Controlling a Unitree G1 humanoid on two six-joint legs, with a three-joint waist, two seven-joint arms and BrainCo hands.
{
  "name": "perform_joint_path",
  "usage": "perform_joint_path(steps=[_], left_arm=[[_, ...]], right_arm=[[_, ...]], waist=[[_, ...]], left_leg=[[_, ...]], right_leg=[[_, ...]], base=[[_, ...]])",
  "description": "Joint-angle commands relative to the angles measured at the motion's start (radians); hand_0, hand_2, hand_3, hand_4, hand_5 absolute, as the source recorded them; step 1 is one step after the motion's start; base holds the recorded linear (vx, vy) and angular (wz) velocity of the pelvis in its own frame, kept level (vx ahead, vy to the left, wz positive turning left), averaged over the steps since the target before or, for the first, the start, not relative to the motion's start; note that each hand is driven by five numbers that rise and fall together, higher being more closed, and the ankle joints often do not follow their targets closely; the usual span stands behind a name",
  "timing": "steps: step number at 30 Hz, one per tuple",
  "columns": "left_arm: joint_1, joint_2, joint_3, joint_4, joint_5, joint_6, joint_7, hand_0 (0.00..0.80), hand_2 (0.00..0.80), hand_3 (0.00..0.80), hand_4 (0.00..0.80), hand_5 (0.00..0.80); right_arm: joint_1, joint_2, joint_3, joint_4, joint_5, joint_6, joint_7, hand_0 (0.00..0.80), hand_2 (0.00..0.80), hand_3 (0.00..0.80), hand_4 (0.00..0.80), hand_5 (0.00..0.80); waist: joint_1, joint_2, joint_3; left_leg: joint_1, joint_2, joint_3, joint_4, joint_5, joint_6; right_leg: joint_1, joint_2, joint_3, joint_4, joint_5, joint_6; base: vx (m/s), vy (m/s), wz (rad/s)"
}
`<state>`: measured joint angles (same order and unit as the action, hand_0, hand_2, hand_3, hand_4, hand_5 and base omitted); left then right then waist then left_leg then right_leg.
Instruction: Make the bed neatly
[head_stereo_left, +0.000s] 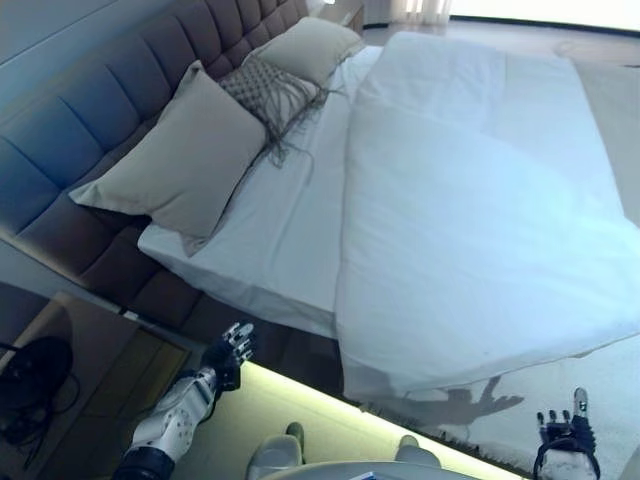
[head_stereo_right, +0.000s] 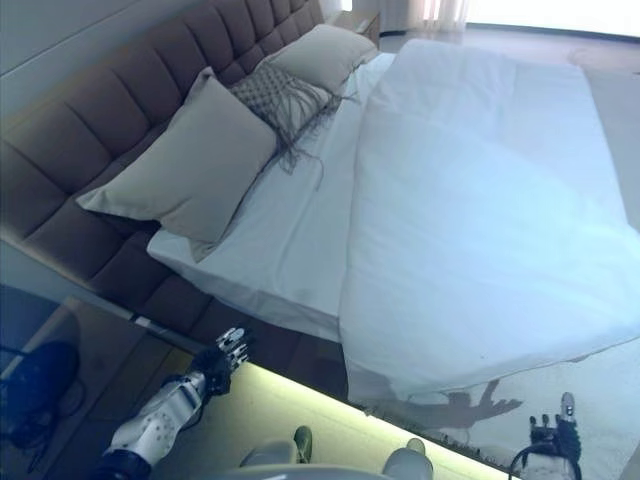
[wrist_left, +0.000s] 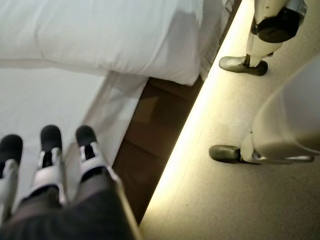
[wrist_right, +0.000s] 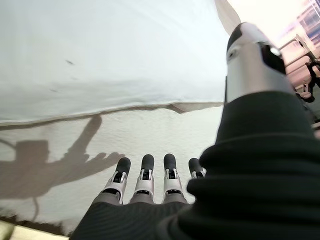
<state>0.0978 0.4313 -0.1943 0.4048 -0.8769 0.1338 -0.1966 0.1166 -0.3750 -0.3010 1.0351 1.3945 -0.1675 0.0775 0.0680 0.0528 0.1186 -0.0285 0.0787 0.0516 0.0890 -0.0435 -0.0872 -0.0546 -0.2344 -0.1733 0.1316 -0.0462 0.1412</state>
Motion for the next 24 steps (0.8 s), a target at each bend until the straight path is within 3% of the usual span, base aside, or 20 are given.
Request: perform_joint_path(steps=[1, 10, 12, 13, 14, 15, 17, 19, 22, 24], left_arm=[[0.024, 0.035, 0.068, -0.071, 0.005, -0.036, -0.020, 0.000, 0.000, 0.000, 0.000, 0.000], [0.091, 0.040, 0.092, -0.060, 0.014, -0.051, -0.063, 0.000, 0.000, 0.000, 0.000, 0.000], [0.096, 0.046, 0.107, -0.059, 0.018, -0.042, -0.071, 0.000, 0.000, 0.000, 0.000, 0.000], [0.100, 0.053, 0.116, -0.056, 0.032, -0.043, -0.082, 0.000, 0.000, 0.000, 0.000, 0.000], [0.103, 0.062, 0.118, -0.051, 0.043, -0.045, -0.084, 0.000, 0.000, 0.000, 0.000, 0.000], [0.095, 0.074, 0.119, -0.040, 0.043, -0.051, -0.084, 0.000, 0.000, 0.000, 0.000, 0.000], [0.025, 0.129, 0.110, -0.030, 0.012, -0.059, -0.089, 0.000, 0.000, 0.000, 0.000, 0.000], [-0.030, 0.180, 0.114, -0.040, 0.008, -0.039, -0.088, 0.000, 0.000, 0.000, 0.000, 0.000], [-0.053, 0.206, 0.124, -0.050, -0.003, 0.001, -0.071, 0.000, 0.000, 0.000, 0.000, 0.000], [-0.023, 0.199, 0.126, -0.066, -0.011, 0.017, -0.066, 0.000, 0.000, 0.000, 0.000, 0.000]], right_arm=[[0.056, 0.040, 0.026, -0.071, -0.007, -0.007, 0.071, 0.000, 0.000, 0.000, 0.000, 0.000], [0.094, 0.040, 0.022, -0.043, 0.005, 0.014, 0.077, 0.000, 0.000, 0.000, 0.000, 0.000], [0.092, 0.030, 0.027, -0.048, -0.051, 0.040, 0.082, 0.000, 0.000, 0.000, 0.000, 0.000], [0.093, 0.023, 0.026, -0.049, -0.066, 0.054, 0.097, 0.000, 0.000, 0.000, 0.000, 0.000], [0.092, 0.017, 0.026, -0.049, -0.080, 0.064, 0.102, 0.000, 0.000, 0.000, 0.000, 0.000], [0.079, 0.000, 0.027, -0.044, -0.086, 0.082, 0.097, 0.000, 0.000, 0.000, 0.000, 0.000], [0.002, -0.041, 0.010, 0.041, -0.029, 0.126, 0.115, 0.000, 0.000, 0.000, 0.000, 0.000], [-0.048, -0.067, -0.001, 0.156, 0.061, 0.167, 0.136, 0.000, 0.000, 0.000, 0.000, 0.000], [-0.045, -0.079, -0.038, 0.211, 0.085, 0.234, 0.100, 0.000, 0.000, 0.000, 0.000, 0.000], [-0.009, -0.095, -0.053, 0.199, 0.073, 0.225, 0.102, 0.000, 0.000, 0.000, 0.000, 0.000]], waist=[[-0.002, -0.057, -0.044], [0.033, -0.079, -0.078], [0.031, -0.078, -0.075], [0.021, -0.082, -0.061], [0.017, -0.091, -0.051], [0.013, -0.099, -0.035], [0.013, -0.113, -0.001], [0.023, -0.116, 0.009], [0.026, -0.101, 0.011], [0.033, -0.086, 0.019]], left_leg=[[-0.118, 0.097, -0.055, 0.109, 0.024, -0.037], [-0.090, 0.106, -0.108, 0.102, -0.003, -0.037], [-0.071, 0.085, -0.121, 0.093, -0.012, -0.010], [-0.057, 0.063, -0.134, 0.095, -0.028, 0.002], [-0.050, 0.055, -0.130, 0.104, -0.039, 0.006], [-0.049, 0.062, -0.117, 0.125, -0.050, 0.001], [-0.113, 0.099, -0.121, 0.189, -0.071, -0.017], [-0.190, 0.151, -0.146, 0.238, -0.073, -0.024], [-0.225, 0.224, -0.171, 0.271, -0.054, -0.075], [-0.251, 0.233, -0.198, 0.269, -0.008, -0.106]], right_leg=[[0.041, -0.101, 0.023, -0.061, 0.095, 0.083], [0.090, -0.090, 0.032, -0.080, 0.069, 0.097], [0.032, -0.122, 0.036, 0.071, 0.067, 0.106], [-0.051, -0.142, 0.082, 0.178, 0.108, 0.114], [-0.089, -0.155, 0.101, 0.180, 0.126, 0.116], [-0.100, -0.164, 0.101, 0.125, 0.141, 0.117], [-0.134, -0.142, 0.127, 0.013, 0.203, 0.121], [-0.146, -0.099, 0.141, -0.014, 0.181, 0.121], [-0.147, -0.068, 0.115, 0.015, 0.145, 0.121], [-0.111, -0.055, 0.097, 0.007, 0.132, 0.121]], base=[[0.108, -0.043, -0.03], [0.105, 0.000, -0.04], [0.102, 0.081, -0.04], [0.108, 0.015, -0.07], [0.089, -0.115, -0.10], [-0.028, -0.303, -0.06], [-0.195, -0.510, 0.05], [-0.162, -0.554, 0.33], [0.076, -0.351, 0.49], [0.140, -0.077, 0.07]])
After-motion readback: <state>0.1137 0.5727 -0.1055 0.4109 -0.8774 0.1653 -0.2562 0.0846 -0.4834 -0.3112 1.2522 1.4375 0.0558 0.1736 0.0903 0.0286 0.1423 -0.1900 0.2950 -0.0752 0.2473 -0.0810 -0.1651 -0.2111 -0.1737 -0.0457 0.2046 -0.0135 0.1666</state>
